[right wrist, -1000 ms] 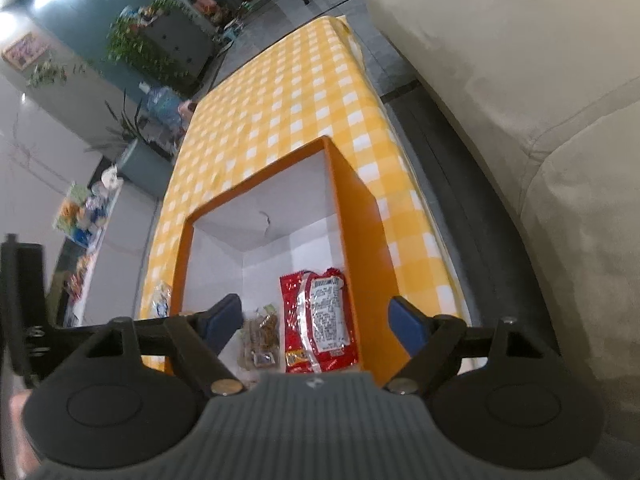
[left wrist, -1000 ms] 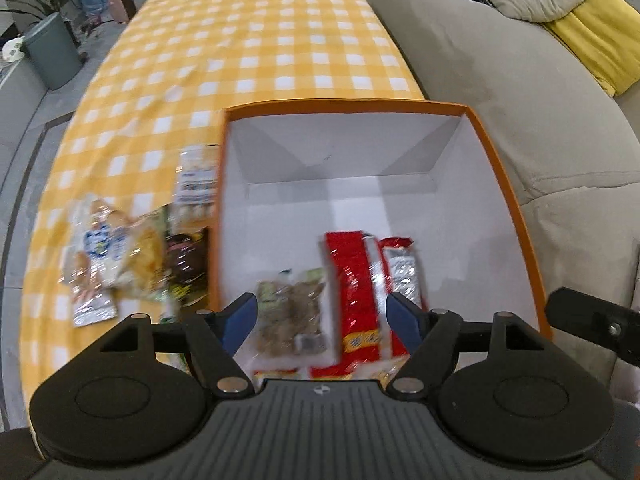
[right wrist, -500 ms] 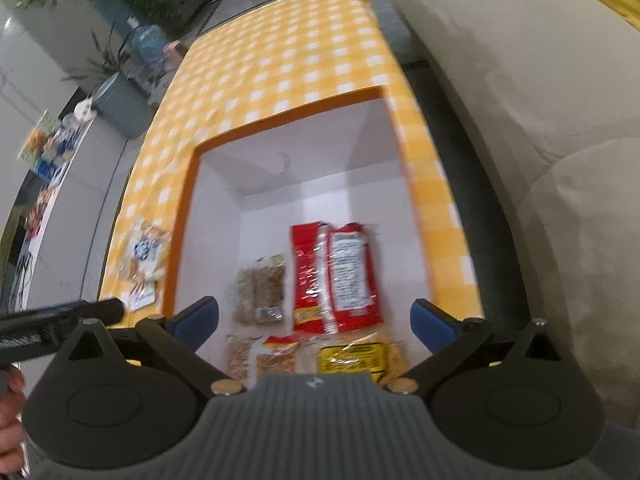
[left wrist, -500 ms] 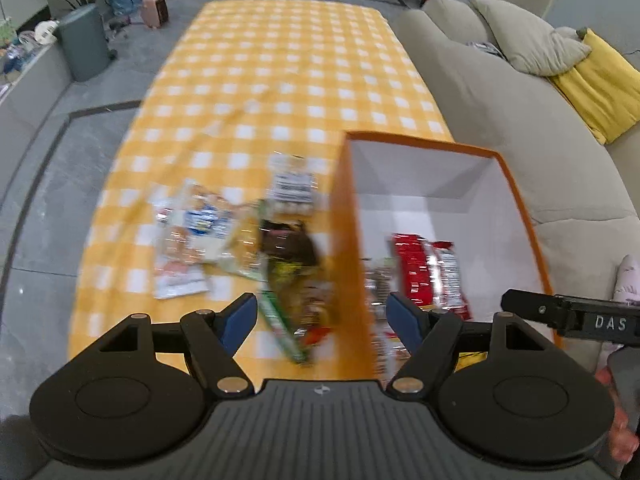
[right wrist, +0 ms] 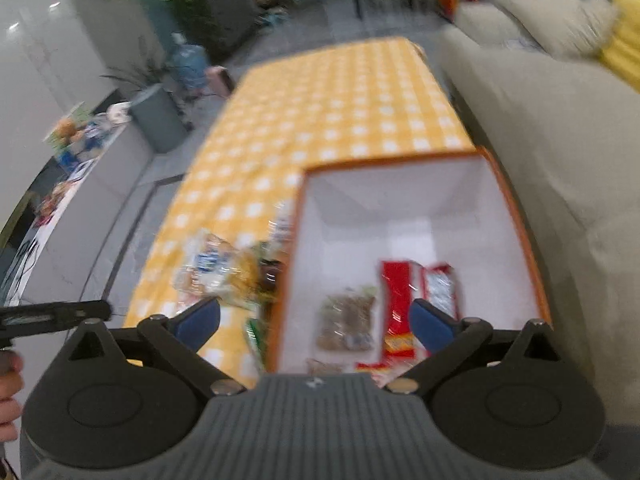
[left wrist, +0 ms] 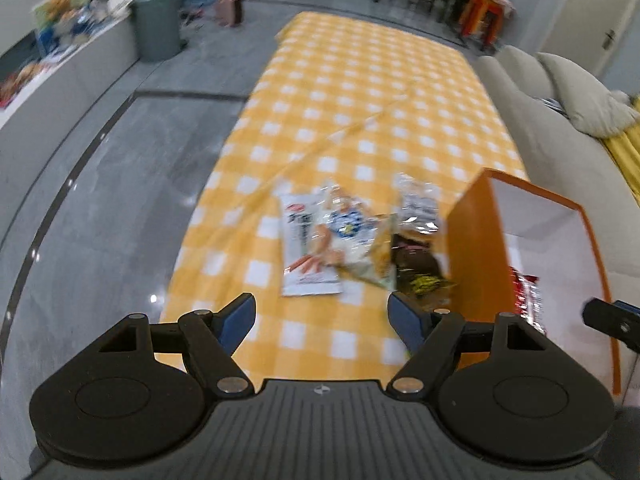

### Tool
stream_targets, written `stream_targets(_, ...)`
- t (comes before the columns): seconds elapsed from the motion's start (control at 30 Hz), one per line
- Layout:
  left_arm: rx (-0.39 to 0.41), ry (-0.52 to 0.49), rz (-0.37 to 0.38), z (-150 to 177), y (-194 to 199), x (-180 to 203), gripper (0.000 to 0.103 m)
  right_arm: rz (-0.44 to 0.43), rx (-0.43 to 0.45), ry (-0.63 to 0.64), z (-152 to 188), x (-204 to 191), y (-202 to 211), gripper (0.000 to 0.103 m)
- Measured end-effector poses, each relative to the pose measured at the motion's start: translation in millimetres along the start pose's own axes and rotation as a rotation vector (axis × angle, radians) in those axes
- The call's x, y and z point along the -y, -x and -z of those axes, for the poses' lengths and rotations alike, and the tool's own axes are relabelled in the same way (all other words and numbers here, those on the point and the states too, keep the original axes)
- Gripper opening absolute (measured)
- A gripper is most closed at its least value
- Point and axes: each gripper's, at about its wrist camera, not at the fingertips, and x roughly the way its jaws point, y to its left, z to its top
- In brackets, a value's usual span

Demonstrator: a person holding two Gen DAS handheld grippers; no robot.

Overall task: Organize snacks
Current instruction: 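Withdraw both grippers from the box toward the remaining snacks, then grasp the potato-chip bag with blue logo with the right gripper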

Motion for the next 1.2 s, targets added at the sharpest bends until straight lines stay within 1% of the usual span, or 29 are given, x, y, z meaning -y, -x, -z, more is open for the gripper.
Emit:
stream_targets(0.1,-0.014,0.037,0.013,1.6,-11.5,-19.2,0.088,-0.020,0.000,0.066,-1.8,-25.0,-5.5,0.096)
stream_targets(0.13,-0.014,0.052,0.019,1.7,-16.3,-25.7,0.088,-0.026,0.001,0.083,-4.4,-31.9,-8.7,0.095)
stream_targets(0.17,-0.015,0.072,0.021,1.6,-21.0,-32.2,0.088,-0.034,0.005,0.100,-4.8,-38.9,-11.6,0.090)
stream_targets(0.23,-0.024,0.118,0.019,1.4,-32.3,-44.6,0.088,-0.047,0.006,0.146,-7.4,-55.8,-20.5,0.088)
stream_targets(0.27,-0.026,0.125,0.023,1.3,-36.3,-49.3,0.088,-0.056,0.003,0.181,-10.0,-64.2,-27.1,0.088)
stream_targets(0.37,-0.031,0.104,0.037,0.7,-48.0,-57.8,0.088,-0.079,0.021,0.309,-15.0,-87.2,-46.5,0.089)
stream_targets(0.4,-0.032,0.108,0.037,-0.4,-51.1,-60.2,0.088,-0.089,0.018,0.366,-17.9,-95.5,-55.6,0.089)
stream_targets(0.5,-0.045,0.149,0.031,-4.8,-62.9,-69.9,0.088,-0.129,-0.020,0.498,-23.9,-113.2,-84.6,0.089)
stream_targets(0.63,-0.059,0.177,0.043,-10.8,-72.9,-75.7,0.088,-0.168,-0.045,0.726,-26.7,-133.0,-130.9,0.089)
stream_targets(0.7,-0.069,0.183,0.053,-12.0,-76.6,-76.9,0.088,-0.189,-0.085,0.814,-26.1,-139.9,-150.5,0.089)
stream_targets(0.77,-0.083,0.191,0.050,-12.7,-80.6,-77.8,0.088,-0.213,-0.146,0.907,-22.2,-149.0,-170.6,0.089)
stream_targets(0.83,-0.111,0.201,0.050,-13.1,-85.7,-79.0,0.088,-0.205,-0.198,1.006,-15.7,-157.2,-190.1,0.089)
stream_targets(0.93,-0.155,0.196,0.042,-12.5,-92.2,-79.4,0.088,-0.136,-0.258,1.139,-5.0,-164.1,-220.4,0.088)
stream_targets(1.0,-0.159,0.197,0.032,-12.7,-92.9,-81.1,0.088,-0.094,-0.278,1.174,-4.0,-166.8,-238.4,0.088)
stream_targets(1.07,-0.159,0.205,0.039,-13.2,-92.0,-84.7,0.088,-0.084,-0.295,1.179,-5.4,-166.2,-248.5,0.087)
stream_targets(1.17,-0.163,0.229,0.057,-13.5,-93.0,-90.4,0.088,-0.064,-0.305,1.222,-4.7,-166.4,-261.5,0.081)
stream_targets(1.2,-0.166,0.236,0.059,-13.5,-93.6,-92.6,0.088,-0.069,-0.306,1.235,-4.0,-166.3,-263.6,0.080)
